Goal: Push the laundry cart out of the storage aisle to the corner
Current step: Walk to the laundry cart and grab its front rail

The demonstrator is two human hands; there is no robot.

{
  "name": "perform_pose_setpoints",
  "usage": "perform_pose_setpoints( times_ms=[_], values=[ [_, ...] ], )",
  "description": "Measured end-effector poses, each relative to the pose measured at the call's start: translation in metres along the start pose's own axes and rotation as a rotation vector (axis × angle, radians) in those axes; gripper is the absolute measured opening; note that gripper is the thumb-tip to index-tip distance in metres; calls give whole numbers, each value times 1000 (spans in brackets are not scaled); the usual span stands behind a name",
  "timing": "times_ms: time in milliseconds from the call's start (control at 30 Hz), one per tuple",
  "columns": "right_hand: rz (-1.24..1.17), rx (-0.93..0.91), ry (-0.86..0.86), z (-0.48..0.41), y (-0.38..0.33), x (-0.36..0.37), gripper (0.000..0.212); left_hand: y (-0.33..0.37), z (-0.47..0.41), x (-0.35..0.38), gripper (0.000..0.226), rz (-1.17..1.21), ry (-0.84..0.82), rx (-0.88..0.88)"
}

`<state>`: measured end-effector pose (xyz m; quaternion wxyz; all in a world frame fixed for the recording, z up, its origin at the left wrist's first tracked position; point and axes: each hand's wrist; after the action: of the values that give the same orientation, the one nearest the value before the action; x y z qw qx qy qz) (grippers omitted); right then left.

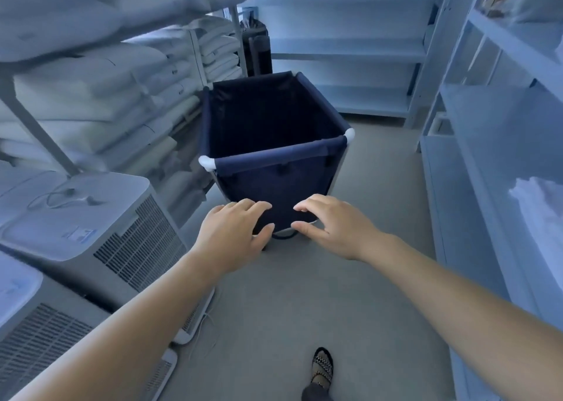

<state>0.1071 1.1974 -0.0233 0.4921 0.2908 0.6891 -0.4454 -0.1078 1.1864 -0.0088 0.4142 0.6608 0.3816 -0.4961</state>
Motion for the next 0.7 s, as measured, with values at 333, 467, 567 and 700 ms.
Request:
perform_pose_setpoints(
  times_ms=[333,467,567,700],
  values=[
    [-42,58,-36,-151,119,2,46,-35,-189,51,42,37,-44,3],
    [-75,54,-71,-186,143,13,45,-49,-222,68,41,80,-63,-33],
    [-76,53,-95,-209,161,20,45,-63,-244,80,41,122,-53,-57],
    [-66,58,-129,-256,183,27,46,-83,-291,98,42,152,-71,-53]
  ],
)
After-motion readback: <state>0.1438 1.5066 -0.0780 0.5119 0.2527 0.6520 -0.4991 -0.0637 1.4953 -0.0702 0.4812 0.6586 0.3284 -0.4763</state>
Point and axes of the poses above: each hand's wrist, its own z-axis away from the middle knuckle, its own x-axis out of the palm, y = z × x, and after that the axes turned 8 degrees about z, right-handed
